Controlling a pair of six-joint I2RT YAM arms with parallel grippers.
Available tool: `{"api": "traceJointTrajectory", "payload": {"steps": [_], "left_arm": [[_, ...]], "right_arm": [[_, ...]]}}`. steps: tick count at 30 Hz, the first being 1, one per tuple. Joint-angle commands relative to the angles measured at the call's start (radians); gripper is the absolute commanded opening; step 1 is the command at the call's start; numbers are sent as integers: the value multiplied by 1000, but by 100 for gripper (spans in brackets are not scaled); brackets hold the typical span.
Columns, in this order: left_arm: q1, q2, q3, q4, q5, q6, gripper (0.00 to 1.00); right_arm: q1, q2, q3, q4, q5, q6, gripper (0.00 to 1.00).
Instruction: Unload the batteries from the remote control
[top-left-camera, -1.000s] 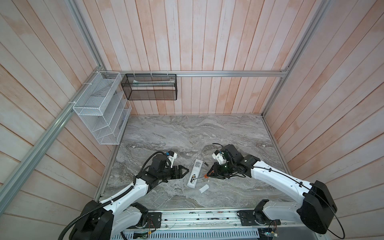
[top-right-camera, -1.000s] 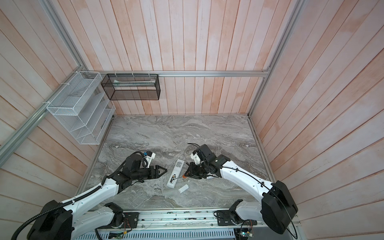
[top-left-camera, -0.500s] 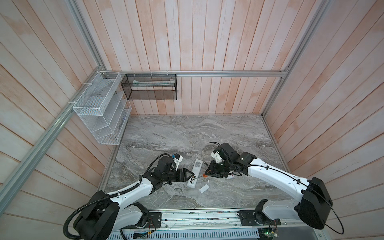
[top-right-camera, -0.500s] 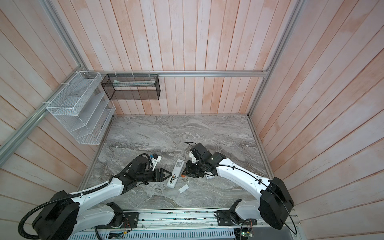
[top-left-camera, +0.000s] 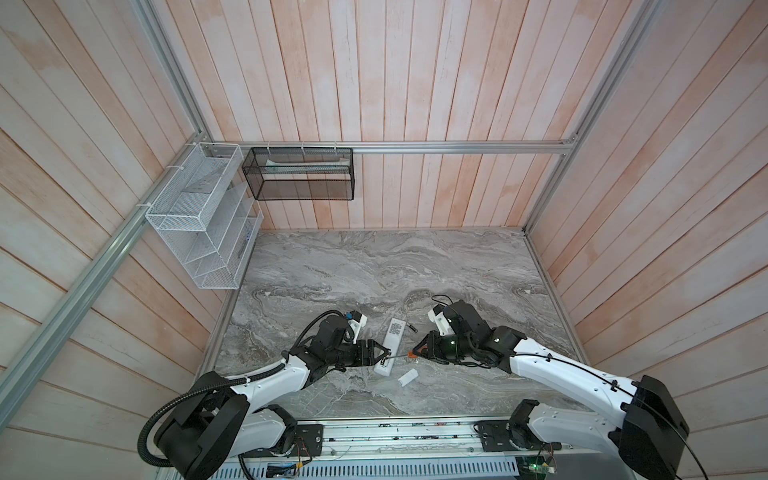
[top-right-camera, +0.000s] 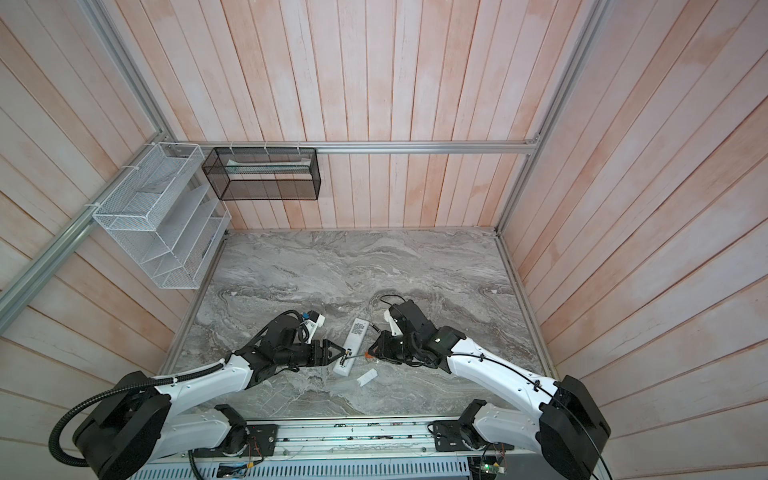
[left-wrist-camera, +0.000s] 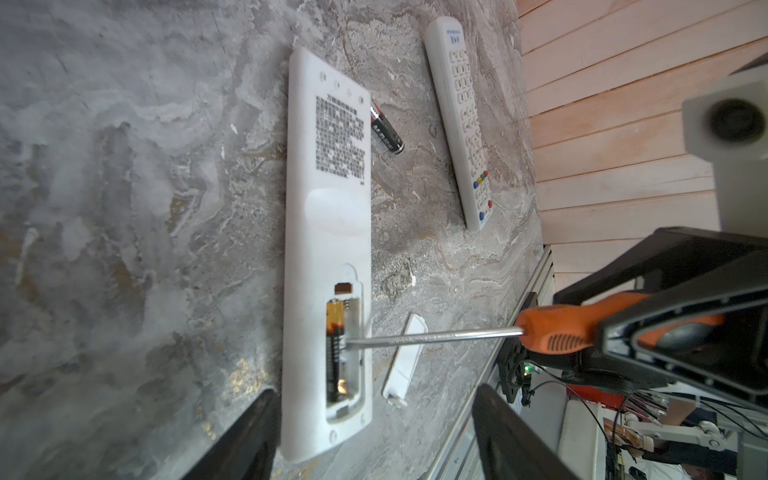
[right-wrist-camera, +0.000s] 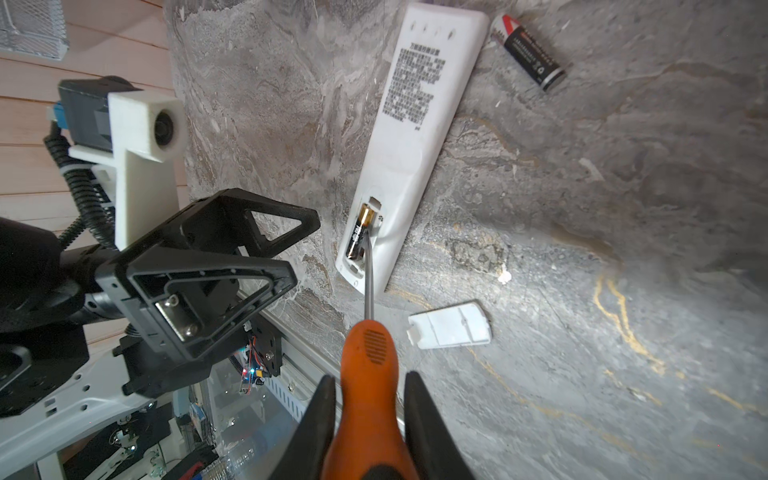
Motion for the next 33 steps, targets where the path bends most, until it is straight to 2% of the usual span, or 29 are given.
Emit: {"api": "traceJointTrajectory", "payload": {"steps": [1, 27, 33], "left_arm": [[-3, 12, 1, 26, 18, 6, 75], [-3, 31, 38, 1, 0, 29, 74], [-3, 55, 47, -12, -2, 43, 58]], "right_arm": [[7, 37, -86, 53, 56, -13, 0], [6, -14, -126, 110, 88, -16, 0], [3, -33, -121, 117, 105, -8, 0]]}}
